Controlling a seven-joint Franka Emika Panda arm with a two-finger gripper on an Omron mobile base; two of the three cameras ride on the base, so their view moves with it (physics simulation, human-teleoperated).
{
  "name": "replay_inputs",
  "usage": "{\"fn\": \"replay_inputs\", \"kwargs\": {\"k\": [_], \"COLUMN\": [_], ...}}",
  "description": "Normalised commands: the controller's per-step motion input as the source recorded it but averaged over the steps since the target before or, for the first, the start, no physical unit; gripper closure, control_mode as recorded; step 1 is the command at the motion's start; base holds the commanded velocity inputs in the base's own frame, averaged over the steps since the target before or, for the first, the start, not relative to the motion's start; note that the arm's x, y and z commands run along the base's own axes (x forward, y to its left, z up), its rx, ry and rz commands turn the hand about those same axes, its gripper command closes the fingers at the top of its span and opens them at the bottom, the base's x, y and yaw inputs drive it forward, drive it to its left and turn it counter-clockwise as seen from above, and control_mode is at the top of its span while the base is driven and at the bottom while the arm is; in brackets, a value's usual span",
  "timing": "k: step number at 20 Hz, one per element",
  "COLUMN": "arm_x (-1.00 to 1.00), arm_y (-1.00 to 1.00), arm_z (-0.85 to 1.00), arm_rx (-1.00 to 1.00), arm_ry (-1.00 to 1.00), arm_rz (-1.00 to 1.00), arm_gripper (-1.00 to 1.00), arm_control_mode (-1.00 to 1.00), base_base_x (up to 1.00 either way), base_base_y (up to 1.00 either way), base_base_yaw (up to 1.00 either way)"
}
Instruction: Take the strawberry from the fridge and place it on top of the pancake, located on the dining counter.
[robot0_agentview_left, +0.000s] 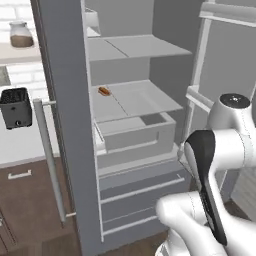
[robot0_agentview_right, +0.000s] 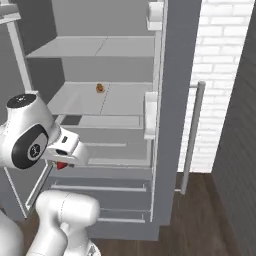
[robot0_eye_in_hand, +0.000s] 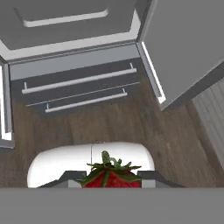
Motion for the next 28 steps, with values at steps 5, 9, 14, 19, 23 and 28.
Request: {"fn": "replay_inputs", "kwargs": {"k": [5, 9, 14, 19, 23, 28], "arm_x": [0.00, 0.00, 0.00, 0.00, 0.00, 0.00], "arm_y": [0.00, 0.00, 0.00, 0.00, 0.00, 0.00], "arm_z": [0.00, 0.00, 0.00, 0.00, 0.00, 0.00], "arm_rx": [0.00, 0.00, 0.00, 0.00, 0.00, 0.00], "arm_ry": [0.00, 0.00, 0.00, 0.00, 0.00, 0.00], "arm_rz": [0.00, 0.00, 0.00, 0.00, 0.00, 0.00], "arm_gripper": [1.00, 1.00, 1.00, 1.00, 1.00, 1.00], "arm_control_mode": [1.00, 1.00, 1.00, 1.00, 1.00, 1.00], "base_base_x": [-0.65, -0.55, -0.24, 0.00, 0.00, 0.10], "base_base_y": [0.29, 0.07, -0.02, -0.19, -0.23, -0.48], "base_base_yaw": [-0.76, -0.85, -0.83, -0.87, -0.88, -0.76]}}
